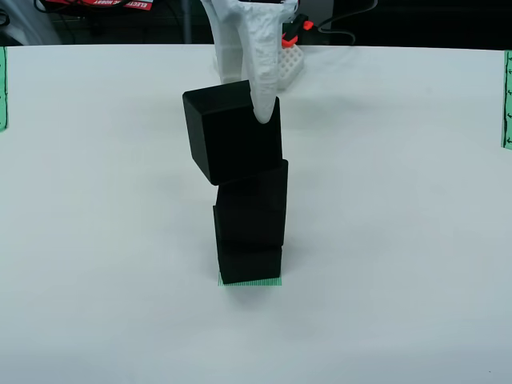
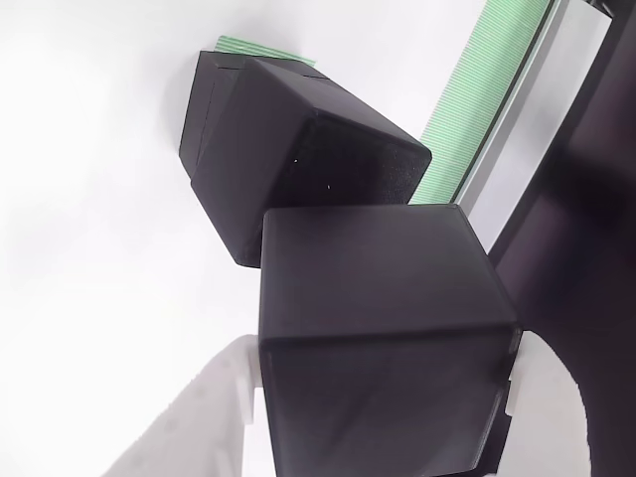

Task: Stack 3 Blocks on the chosen place.

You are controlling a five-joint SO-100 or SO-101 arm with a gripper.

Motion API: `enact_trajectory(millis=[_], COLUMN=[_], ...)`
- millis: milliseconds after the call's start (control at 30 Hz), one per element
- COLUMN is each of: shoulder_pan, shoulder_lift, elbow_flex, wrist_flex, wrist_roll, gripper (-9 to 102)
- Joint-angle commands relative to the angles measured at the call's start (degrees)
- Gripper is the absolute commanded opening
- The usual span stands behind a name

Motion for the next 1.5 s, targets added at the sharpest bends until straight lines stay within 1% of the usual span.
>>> enact_trajectory(millis=[0, 433, 967, 1467], shoulder_pan=[-0.1, -0.4, -0.6, 0.4], shoulder_lift=[-0.3, -3.8, -4.0, -2.5], elbow_flex=[-2.8, -4.9, -3.7, -4.0], wrist_flex=[0.3, 0.2, 0.2, 0.1], wrist_roll=[0.5, 0.6, 0.5, 0.4], gripper=[23, 23, 31, 31])
